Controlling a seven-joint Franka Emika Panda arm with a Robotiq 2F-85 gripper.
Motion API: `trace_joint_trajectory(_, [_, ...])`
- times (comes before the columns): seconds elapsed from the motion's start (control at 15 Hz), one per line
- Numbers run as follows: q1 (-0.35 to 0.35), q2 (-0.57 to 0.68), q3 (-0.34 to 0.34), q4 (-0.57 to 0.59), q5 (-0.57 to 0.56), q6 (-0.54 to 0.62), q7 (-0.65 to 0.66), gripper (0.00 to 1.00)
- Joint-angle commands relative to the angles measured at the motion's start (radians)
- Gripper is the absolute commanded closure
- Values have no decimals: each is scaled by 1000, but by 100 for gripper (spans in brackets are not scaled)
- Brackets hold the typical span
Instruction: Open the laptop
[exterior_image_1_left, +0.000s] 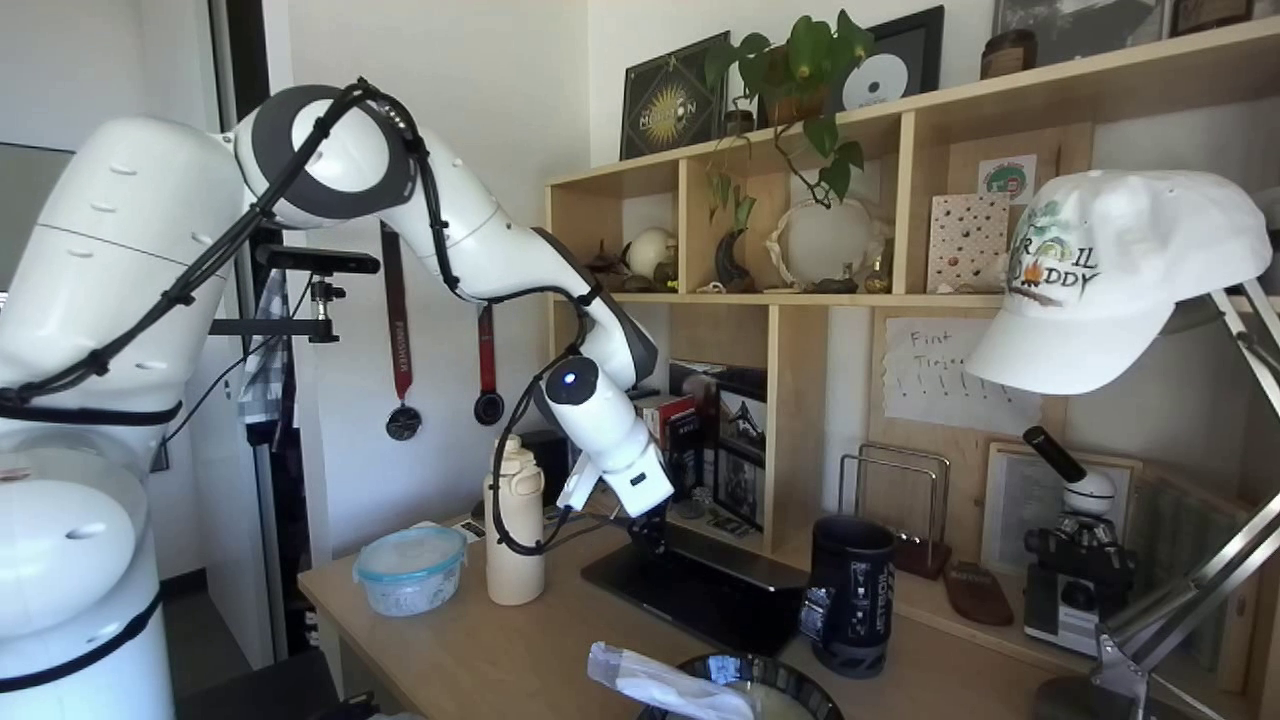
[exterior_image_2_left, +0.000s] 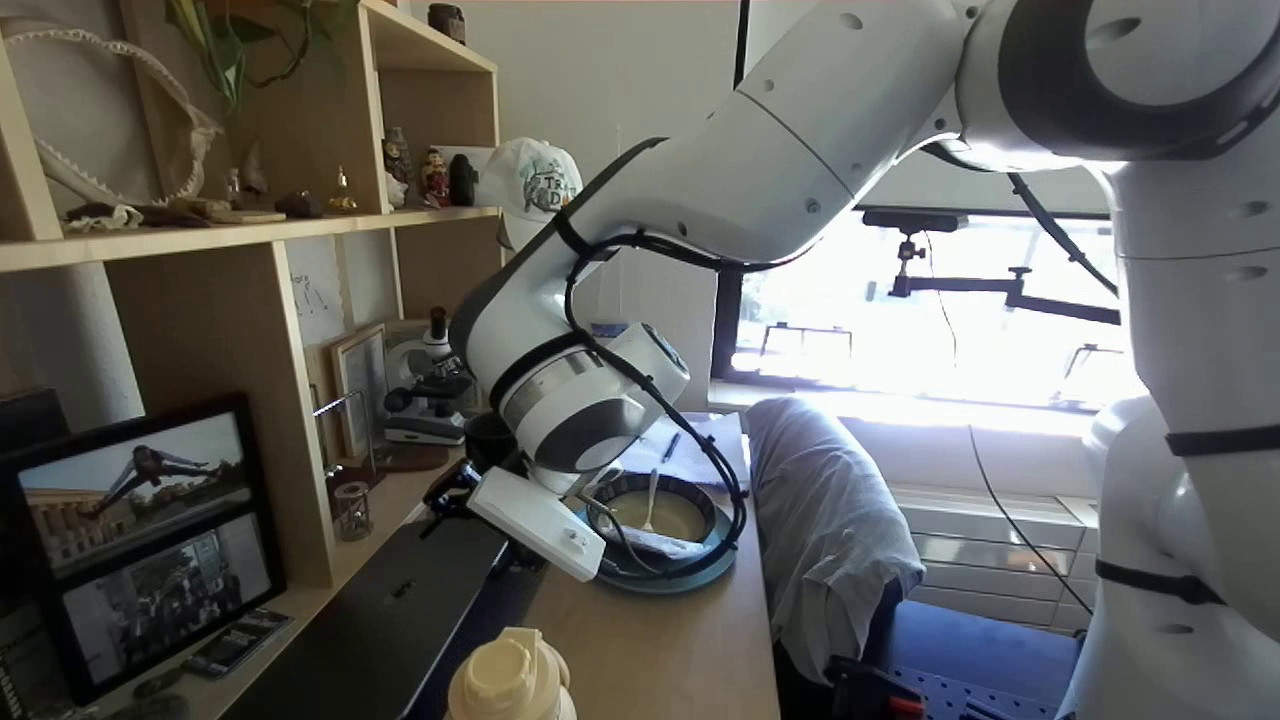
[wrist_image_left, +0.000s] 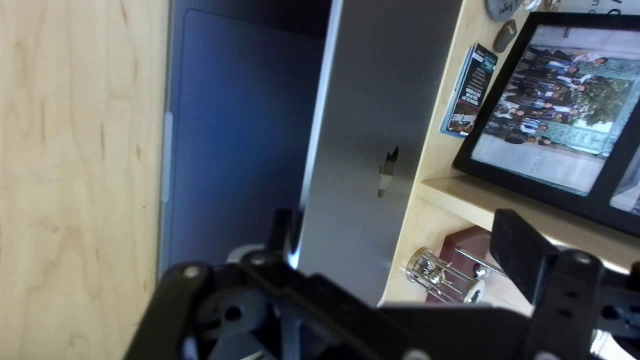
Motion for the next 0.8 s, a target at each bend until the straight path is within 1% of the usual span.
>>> trace_joint_trajectory(0.0, [21,-35,-30,60,77,-65,-111,0])
trace_joint_trajectory(0.73, [20,-25,-46,106,182,-174,-278,0])
